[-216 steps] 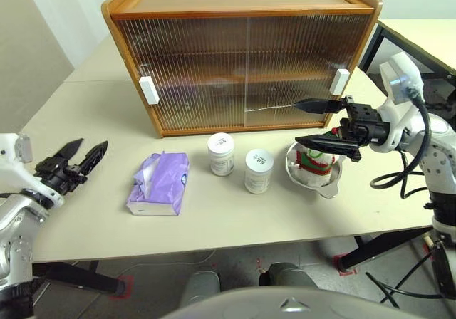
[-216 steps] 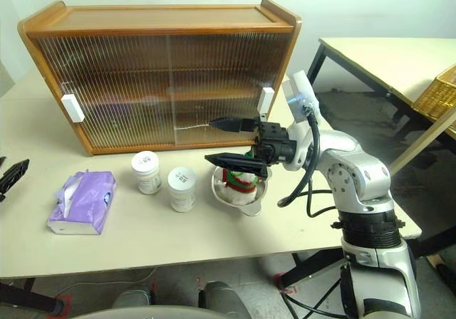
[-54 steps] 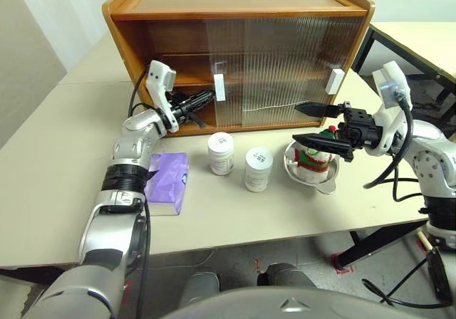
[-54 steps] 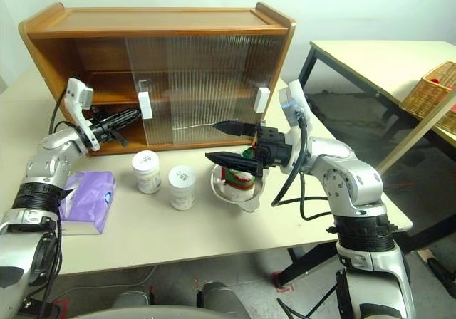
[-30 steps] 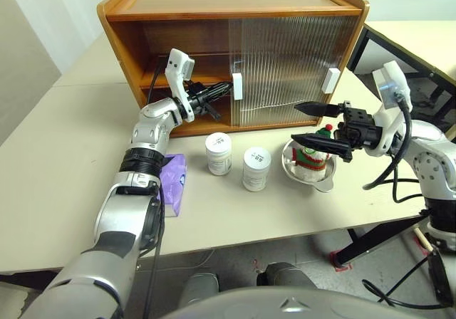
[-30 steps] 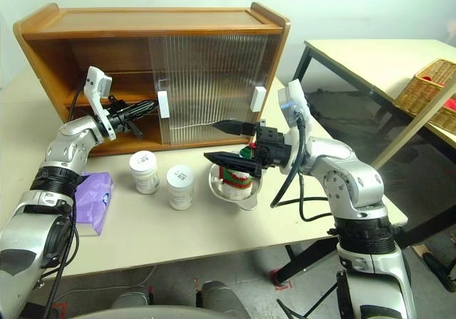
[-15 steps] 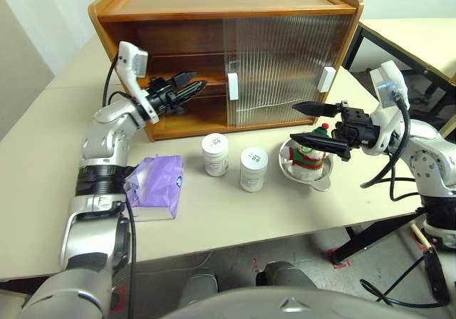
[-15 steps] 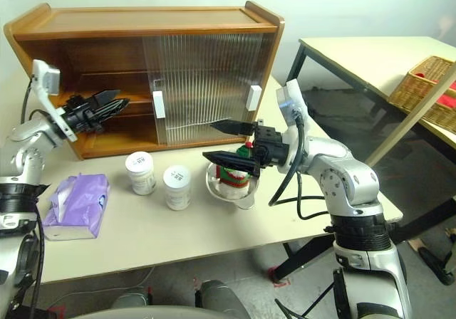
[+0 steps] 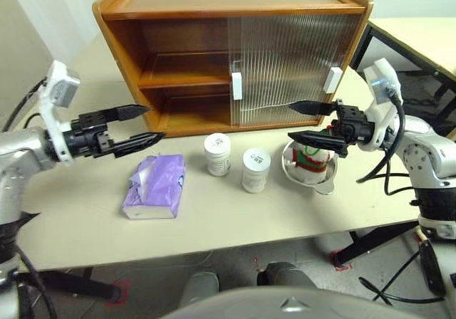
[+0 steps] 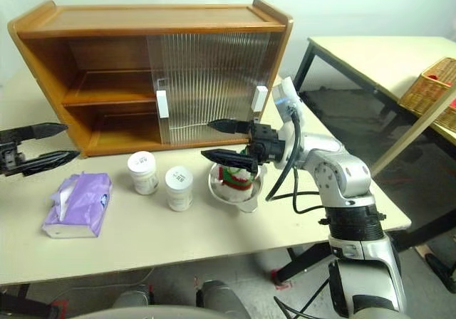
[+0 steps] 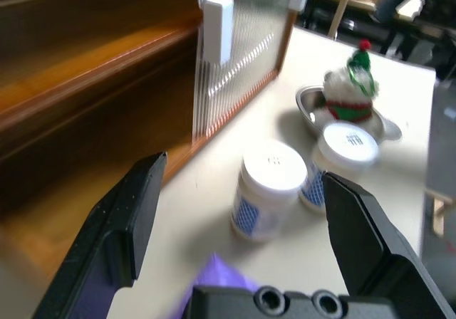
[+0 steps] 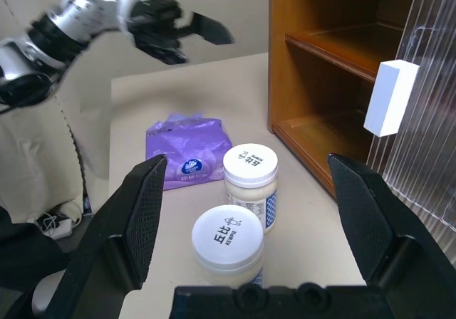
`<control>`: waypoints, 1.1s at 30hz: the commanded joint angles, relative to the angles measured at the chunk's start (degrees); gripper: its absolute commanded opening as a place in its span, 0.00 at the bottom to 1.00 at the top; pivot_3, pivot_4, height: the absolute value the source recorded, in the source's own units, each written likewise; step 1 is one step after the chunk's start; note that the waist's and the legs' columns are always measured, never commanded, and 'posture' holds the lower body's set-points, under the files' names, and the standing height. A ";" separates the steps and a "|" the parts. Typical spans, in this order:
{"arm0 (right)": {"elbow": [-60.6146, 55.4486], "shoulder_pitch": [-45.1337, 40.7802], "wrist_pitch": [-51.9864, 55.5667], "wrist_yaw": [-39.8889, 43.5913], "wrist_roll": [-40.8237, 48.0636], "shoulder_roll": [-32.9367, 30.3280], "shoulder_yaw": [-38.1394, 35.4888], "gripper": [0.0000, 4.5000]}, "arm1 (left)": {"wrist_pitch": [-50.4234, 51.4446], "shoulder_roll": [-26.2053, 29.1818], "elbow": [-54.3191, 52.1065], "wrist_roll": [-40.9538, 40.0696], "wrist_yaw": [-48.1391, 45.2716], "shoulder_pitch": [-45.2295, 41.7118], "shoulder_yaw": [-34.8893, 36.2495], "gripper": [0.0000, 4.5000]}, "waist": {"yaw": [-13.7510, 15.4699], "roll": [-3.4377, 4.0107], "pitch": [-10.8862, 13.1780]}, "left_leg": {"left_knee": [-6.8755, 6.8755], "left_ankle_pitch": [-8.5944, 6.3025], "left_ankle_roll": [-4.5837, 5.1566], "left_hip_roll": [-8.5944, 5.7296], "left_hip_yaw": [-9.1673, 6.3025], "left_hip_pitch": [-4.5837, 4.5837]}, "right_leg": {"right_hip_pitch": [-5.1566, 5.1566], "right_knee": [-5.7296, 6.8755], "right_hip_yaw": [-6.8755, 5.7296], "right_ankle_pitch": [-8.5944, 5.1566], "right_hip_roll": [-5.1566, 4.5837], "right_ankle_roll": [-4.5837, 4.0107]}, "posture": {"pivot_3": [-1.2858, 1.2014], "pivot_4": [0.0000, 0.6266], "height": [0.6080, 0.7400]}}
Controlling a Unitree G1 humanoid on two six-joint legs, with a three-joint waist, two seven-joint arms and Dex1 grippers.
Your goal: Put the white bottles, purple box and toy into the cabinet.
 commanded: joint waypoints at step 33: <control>0.55 -1.46 0.19 1.02 -1.16 -0.02 0.10 1.00 | -36.18 8.48 8.48 27.83 -14.95 10.66 -19.80 1.00 | 0.43 0.25 -0.05 | -0.14 -0.51 -0.83 1.03 -1.46 0.02 | -0.37 0.03 0.19 0.27 0.93 -1.30 | 0.51 0.00 1.00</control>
